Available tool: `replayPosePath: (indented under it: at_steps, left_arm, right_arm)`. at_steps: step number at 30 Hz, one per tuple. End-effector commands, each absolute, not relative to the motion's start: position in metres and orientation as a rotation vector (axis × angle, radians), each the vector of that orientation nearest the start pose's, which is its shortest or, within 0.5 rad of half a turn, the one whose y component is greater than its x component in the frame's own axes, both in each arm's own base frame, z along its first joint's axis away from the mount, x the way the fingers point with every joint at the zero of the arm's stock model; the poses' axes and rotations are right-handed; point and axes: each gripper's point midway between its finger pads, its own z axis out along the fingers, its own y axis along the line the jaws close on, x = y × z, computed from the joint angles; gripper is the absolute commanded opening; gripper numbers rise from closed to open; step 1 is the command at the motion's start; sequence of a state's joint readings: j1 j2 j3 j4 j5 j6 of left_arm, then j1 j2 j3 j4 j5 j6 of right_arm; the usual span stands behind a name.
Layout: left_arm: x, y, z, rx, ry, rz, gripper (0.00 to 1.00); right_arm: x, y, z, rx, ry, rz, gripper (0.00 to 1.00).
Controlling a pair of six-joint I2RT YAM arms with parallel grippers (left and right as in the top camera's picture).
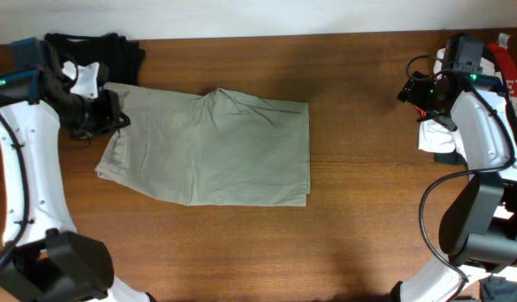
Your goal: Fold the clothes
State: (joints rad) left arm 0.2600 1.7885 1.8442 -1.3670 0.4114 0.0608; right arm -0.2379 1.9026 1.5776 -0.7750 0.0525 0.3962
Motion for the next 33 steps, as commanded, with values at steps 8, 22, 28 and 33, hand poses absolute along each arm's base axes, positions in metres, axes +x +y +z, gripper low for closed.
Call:
replayPosePath:
  at_steps: [8, 22, 28, 33]
  left_arm:
    - [0.399, -0.155, 0.214, 0.287, 2.727, -0.465, 0.01]
    - [0.416, -0.315, 0.087, 0.555, 2.736, -0.613, 0.01]
    - [0.387, -0.365, 0.084, 0.702, 2.696, -0.744, 0.06]
    - [0.366, -0.39, 0.091, 0.785, 2.666, -0.868, 0.64]
  right_arm:
    - [0.455, -0.121, 0.134, 0.843, 2.502, -0.03, 0.99]
    - [0.455, -0.121, 0.134, 0.843, 2.502, -0.03, 0.99]
    - [0.455, -0.121, 0.134, 0.843, 2.502, -0.03, 0.99]
    - [0.455, -0.121, 0.134, 0.843, 2.502, -0.03, 0.99]
